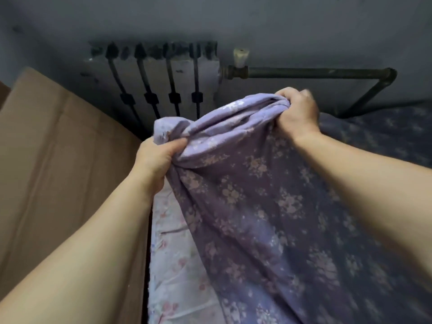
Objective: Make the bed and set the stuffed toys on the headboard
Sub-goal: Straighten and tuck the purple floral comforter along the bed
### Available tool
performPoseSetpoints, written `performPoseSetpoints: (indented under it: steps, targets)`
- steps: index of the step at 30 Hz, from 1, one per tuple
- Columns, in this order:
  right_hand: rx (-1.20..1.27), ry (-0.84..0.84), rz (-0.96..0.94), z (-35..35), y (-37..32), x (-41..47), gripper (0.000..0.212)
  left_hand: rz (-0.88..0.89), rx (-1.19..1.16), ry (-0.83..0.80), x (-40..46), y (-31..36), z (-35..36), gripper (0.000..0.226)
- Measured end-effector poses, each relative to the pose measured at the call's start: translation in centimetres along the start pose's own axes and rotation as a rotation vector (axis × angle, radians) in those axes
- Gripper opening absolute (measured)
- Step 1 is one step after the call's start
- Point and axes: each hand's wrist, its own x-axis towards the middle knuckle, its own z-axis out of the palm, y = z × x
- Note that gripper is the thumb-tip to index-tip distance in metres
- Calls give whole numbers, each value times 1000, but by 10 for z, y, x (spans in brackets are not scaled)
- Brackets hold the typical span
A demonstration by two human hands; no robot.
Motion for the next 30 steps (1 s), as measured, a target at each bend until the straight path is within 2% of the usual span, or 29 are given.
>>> performPoseSetpoints:
  steps: [5, 9, 14, 18, 19, 21, 24, 30]
  targets:
    - [22, 71, -87, 25, -7, 3, 23, 169, -238, 241, 29, -4, 9, 25]
    - [136, 89, -106, 48, -12, -3, 30, 249, -206, 422, 58, -11, 14, 31]
    - [158, -103, -114, 87, -4, -19, 30, 203, -99, 633, 88, -37, 5, 36]
    - [73, -461, -50, 119, 10, -33, 63, 84, -71, 623, 104, -67, -12, 37]
    - [10, -532, -30, 126, 13, -36, 66, 60, -57, 605, 106, -74, -16, 37]
    - [-108, -619, 9, 133, 20, -39, 56, 29, -74, 540, 109, -89, -19, 30]
    - [-202, -611, 18, 138, 34, -39, 42, -11, -64, 446, 108, -107, -19, 26]
    - [-384, -620, 25, 148, 50, -32, 39, -58, -5, 351, 107, -129, -19, 32]
